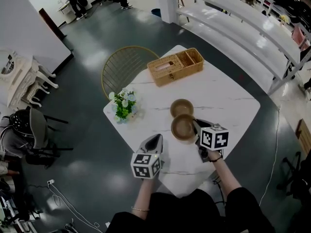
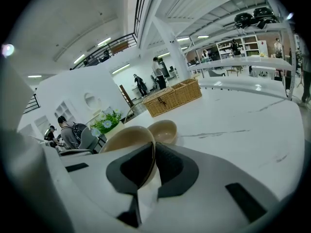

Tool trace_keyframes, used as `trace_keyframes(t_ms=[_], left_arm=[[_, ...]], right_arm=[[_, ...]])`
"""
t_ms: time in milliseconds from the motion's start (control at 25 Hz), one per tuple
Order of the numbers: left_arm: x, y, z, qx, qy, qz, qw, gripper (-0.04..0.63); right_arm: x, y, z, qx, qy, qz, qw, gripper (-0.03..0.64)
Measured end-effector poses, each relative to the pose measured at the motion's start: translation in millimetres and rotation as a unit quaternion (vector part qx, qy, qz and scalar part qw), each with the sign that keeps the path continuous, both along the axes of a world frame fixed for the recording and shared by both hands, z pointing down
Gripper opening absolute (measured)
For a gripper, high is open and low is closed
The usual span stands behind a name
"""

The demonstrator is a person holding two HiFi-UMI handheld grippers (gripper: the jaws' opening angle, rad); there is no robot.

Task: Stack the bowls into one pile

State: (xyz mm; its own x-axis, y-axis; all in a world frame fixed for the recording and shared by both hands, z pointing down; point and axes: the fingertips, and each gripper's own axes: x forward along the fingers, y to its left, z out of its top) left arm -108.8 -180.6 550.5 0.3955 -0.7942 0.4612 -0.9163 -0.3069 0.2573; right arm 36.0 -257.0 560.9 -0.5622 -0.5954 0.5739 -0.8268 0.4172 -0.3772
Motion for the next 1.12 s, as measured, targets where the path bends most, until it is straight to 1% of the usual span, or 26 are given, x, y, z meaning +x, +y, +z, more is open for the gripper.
trace_keyframes(t_ms=[360,480,760,960,1120], left_arm=[[0,-22,-3,0.006,0.001,-0.007,1.0,0.015],[-1,-33,-2,0.009,-0.006,-0.003,0.9999,0.015],[-1,-59,0,0.011,-0.017,-0.004,0.9998,0.015],[5,-68,6,0.003,-0.018,0.0,0.9998,0.014],[10,-72,14,-0.005,-0.014,0.002,0.9999,0.015]], right_arm=[[-3,-30,-4,0.006,-0.004,0.014,1.0,0.031],[-6,-41,-5,0.008,-0.011,0.024,1.0,0.031],[-4,-69,-1,0.015,-0.009,0.055,0.998,0.031],[-3,-84,10,0.009,0.01,0.062,0.998,0.031],[-5,-89,19,0.009,0.027,0.056,0.998,0.031]])
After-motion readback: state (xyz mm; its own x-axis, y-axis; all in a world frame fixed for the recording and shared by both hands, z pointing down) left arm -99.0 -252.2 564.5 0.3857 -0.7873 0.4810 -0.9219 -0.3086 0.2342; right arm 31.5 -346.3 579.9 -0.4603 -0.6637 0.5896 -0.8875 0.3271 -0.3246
